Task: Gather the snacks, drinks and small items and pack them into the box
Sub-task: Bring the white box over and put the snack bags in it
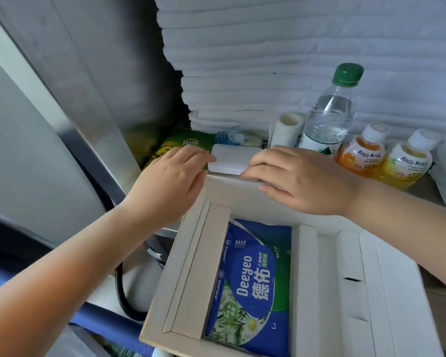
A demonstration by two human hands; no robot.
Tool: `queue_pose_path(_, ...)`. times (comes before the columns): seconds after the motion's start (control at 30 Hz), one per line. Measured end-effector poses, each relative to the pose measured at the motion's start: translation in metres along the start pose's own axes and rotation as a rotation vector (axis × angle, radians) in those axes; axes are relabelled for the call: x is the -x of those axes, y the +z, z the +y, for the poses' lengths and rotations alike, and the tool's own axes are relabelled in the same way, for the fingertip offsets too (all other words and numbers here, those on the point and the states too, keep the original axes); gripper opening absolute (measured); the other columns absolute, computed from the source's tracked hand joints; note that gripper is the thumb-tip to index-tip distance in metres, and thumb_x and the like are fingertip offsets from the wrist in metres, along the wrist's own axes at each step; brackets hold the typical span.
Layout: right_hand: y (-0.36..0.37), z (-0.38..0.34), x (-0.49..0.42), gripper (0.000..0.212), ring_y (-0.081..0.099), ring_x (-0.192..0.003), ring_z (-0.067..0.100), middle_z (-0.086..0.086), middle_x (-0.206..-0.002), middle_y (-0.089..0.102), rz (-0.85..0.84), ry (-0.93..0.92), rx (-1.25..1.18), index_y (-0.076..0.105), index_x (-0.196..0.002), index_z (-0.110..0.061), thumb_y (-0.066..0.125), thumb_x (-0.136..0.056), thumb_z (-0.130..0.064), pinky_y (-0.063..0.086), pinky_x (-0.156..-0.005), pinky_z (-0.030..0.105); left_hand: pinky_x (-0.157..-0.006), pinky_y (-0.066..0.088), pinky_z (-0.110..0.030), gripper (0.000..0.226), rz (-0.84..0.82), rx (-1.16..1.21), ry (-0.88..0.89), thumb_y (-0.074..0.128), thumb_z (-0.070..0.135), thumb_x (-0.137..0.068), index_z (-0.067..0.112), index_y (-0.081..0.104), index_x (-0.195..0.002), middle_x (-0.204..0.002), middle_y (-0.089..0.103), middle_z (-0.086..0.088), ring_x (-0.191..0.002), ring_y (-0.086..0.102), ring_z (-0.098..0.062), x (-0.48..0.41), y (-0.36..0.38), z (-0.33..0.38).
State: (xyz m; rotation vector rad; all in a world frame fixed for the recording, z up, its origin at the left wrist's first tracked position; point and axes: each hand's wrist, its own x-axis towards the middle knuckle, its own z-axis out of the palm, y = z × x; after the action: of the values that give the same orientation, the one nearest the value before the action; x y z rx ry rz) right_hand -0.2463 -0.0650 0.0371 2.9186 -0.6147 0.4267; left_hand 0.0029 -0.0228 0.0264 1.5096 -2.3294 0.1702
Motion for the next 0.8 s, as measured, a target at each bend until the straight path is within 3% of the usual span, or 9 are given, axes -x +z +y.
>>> queue_pose_path(0.13,0.016,0.000,-0.009,0.034,0.060,-0.092,0.022,0.007,-0.107,0.060,-0.082,-0.001,-0.024,0.055,-0.128,-0.011,0.052,-0.095,-0.016,0.052,-0.076,0.039,-0.096,0.044,-0.032,0.037,-0.042,0.026,-0.163,0.041,0.023,-0.098,0.014,0.049,-0.133,-0.131,0.053,-0.004,-0.117,0.051,-0.021,-0.004,0.016,-0.037)
queue_pose_path(0.23,0.019,0.004,-0.008,0.037,0.059,-0.090,0.019,0.004,-0.104,0.060,-0.066,0.039,-0.083,0.053,-0.132,-0.015,0.054,-0.095,-0.015,0.052,-0.074,0.031,-0.099,0.040,-0.032,0.045,-0.153,-0.018,-0.183,0.042,0.031,-0.097,0.016,0.040,-0.139,-0.140,0.045,-0.002,-0.124,0.045,-0.019,0.001,0.037,-0.053)
queue_pose_path(0.47,0.019,0.002,-0.007,0.037,0.061,-0.079,0.016,0.000,-0.094,0.062,-0.023,0.054,-0.065,0.057,-0.128,-0.016,0.059,-0.091,-0.017,0.049,-0.064,0.026,-0.115,0.008,-0.038,0.065,-0.383,-0.146,-0.208,0.033,0.054,-0.094,0.025,0.015,-0.149,-0.158,0.009,-0.002,-0.144,0.006,-0.023,0.001,0.069,-0.076)
queue_pose_path(0.6,0.018,0.002,-0.008,0.037,0.061,-0.078,0.015,-0.002,-0.092,0.062,-0.020,0.063,-0.071,0.058,-0.127,-0.017,0.059,-0.091,-0.017,0.048,-0.064,0.024,-0.114,0.006,-0.046,0.080,-0.506,-0.192,-0.252,0.031,0.065,-0.088,0.029,-0.005,-0.149,-0.158,-0.010,-0.003,-0.144,-0.007,-0.027,-0.002,0.080,-0.077)
queue_pose_path(0.8,0.018,0.001,-0.008,0.036,0.062,-0.080,0.016,-0.002,-0.094,0.064,-0.030,0.088,-0.088,0.057,-0.128,-0.018,0.056,-0.093,-0.019,0.046,-0.066,0.023,-0.111,0.012,-0.056,0.082,-0.580,-0.340,-0.227,0.040,0.055,-0.091,0.030,-0.015,-0.147,-0.157,-0.014,-0.008,-0.142,-0.009,-0.037,-0.010,0.077,-0.070)
